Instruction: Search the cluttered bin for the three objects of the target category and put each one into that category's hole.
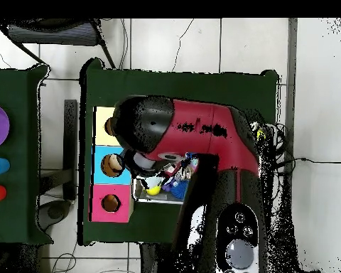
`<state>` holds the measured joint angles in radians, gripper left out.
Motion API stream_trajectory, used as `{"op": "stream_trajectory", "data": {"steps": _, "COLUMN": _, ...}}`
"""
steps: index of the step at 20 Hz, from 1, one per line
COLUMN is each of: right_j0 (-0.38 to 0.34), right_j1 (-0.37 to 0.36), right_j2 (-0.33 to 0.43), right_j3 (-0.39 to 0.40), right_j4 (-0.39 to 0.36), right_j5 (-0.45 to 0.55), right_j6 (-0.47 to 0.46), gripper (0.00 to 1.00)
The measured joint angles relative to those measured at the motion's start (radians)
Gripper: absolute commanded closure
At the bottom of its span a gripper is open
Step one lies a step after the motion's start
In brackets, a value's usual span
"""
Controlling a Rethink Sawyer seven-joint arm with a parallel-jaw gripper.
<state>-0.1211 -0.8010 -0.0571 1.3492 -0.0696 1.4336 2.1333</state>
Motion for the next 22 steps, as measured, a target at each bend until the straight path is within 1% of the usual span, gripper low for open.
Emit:
{"op": "stream_trajectory", "data": {"steps": 2, "right_j0": 0.0, "right_j1": 0.012, "right_j2": 0.0, "right_j3": 0.0, "right_j4": 0.014, "right_j5": -0.015, "right_j6": 0.0, "gripper": 1.0}}
{"op": "stream_trajectory", "data": {"steps": 6, "right_j0": 0.0, "right_j1": 0.032, "right_j2": 0.001, "right_j3": 0.0, "right_j4": 0.022, "right_j5": -0.08, "right_j6": 0.0, "gripper": 1.0}}
{"op": "stream_trajectory", "data": {"steps": 7, "right_j0": 0.0, "right_j1": 0.04, "right_j2": 0.001, "right_j3": 0.0, "right_j4": 0.022, "right_j5": -0.119, "right_j6": 0.0, "gripper": 1.0}}
{"op": "stream_trajectory", "data": {"steps": 9, "right_j0": 0.0, "right_j1": 0.047, "right_j2": 0.001, "right_j3": 0.0, "right_j4": 0.022, "right_j5": -0.154, "right_j6": 0.0, "gripper": 1.0}}
{"op": "stream_trajectory", "data": {"steps": 13, "right_j0": 0.0, "right_j1": 0.072, "right_j2": 0.001, "right_j3": 0.0, "right_j4": 0.02, "right_j5": -0.263, "right_j6": 0.0, "gripper": 1.0}}
{"op": "stream_trajectory", "data": {"steps": 14, "right_j0": 0.0, "right_j1": 0.086, "right_j2": 0.001, "right_j3": 0.0, "right_j4": 0.019, "right_j5": -0.304, "right_j6": 0.0, "gripper": 1.0}}
{"op": "stream_trajectory", "data": {"steps": 18, "right_j0": 0.0, "right_j1": 0.113, "right_j2": 0.001, "right_j3": -0.001, "right_j4": 0.002, "right_j5": -0.359, "right_j6": 0.0, "gripper": 1.0}}
{"op": "stream_trajectory", "data": {"steps": 19, "right_j0": 0.0, "right_j1": 0.128, "right_j2": 0.001, "right_j3": -0.002, "right_j4": -0.015, "right_j5": -0.378, "right_j6": 0.0, "gripper": 0.0}}
{"op": "stream_trajectory", "data": {"steps": 22, "right_j0": 0.0, "right_j1": 0.131, "right_j2": 0.001, "right_j3": -0.003, "right_j4": -0.019, "right_j5": -0.379, "right_j6": 0.0, "gripper": 0.0}}
